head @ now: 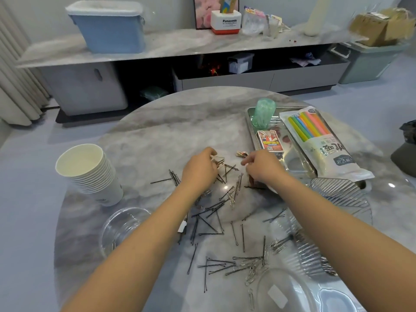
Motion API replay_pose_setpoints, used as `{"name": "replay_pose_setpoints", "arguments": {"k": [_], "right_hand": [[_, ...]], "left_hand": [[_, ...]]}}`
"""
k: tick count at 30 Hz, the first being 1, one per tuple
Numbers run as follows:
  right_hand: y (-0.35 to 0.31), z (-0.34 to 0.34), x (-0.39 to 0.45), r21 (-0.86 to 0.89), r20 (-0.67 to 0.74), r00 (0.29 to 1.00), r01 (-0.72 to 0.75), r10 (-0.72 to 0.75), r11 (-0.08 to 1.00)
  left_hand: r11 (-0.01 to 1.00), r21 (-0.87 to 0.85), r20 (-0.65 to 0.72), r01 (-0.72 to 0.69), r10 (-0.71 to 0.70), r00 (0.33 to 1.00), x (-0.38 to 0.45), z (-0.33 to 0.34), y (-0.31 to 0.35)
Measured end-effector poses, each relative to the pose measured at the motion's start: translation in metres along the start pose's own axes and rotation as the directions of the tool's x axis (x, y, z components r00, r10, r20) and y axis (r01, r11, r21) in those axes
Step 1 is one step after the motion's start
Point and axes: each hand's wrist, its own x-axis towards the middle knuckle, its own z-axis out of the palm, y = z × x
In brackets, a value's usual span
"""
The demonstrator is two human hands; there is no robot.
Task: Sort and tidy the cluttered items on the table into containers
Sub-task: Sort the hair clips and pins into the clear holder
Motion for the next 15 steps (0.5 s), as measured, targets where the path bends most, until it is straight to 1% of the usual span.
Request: {"name": "replay_pose_setpoints", "arguments": {"k": [1,3,4,6,8,10,12,15], "right_hand": [[0.000,0.000,0.007,0.054,-0.013,1.000,-0.012,0.012,0.998],[-0.002,0.003,0.022,0.036,-0.051,0.999,0.010,-0.008,0.999],[-0.003,0.006,0.028,-0.010,-0.087,0.996,0.032,-0.032,0.999],[-0.005,0.010,0.041,-0.147,-0.143,0.986,0.067,-0.088,0.987],[-0.005,0.014,0.049,-0.268,-0.145,0.984,0.062,-0.104,0.961],[-0.008,0.016,0.053,-0.371,-0.132,0.985,0.052,-0.108,0.927],[-0.011,0.019,0.057,-0.441,-0.134,0.983,0.051,-0.122,0.896],[-0.013,0.024,0.061,-0.444,-0.101,0.985,0.079,-0.138,0.892]], "left_hand": [[0.994,-0.103,0.005,0.035,-0.035,0.999,0.001,-0.001,0.001],[0.955,-0.270,0.019,0.124,-0.124,0.992,0.006,-0.002,0.001],[0.933,-0.325,0.019,0.157,-0.159,0.987,0.008,-0.001,0.000],[0.912,-0.374,-0.011,0.172,-0.189,0.982,0.013,0.000,-0.004],[0.907,-0.387,-0.045,0.164,-0.196,0.979,0.015,0.002,-0.008],[0.922,-0.360,-0.037,0.145,-0.170,0.985,0.017,0.002,-0.011],[0.968,-0.236,-0.004,0.090,-0.093,0.996,0.018,0.001,-0.015],[0.999,-0.040,0.101,-0.011,0.015,0.995,0.020,0.005,-0.021]]}}
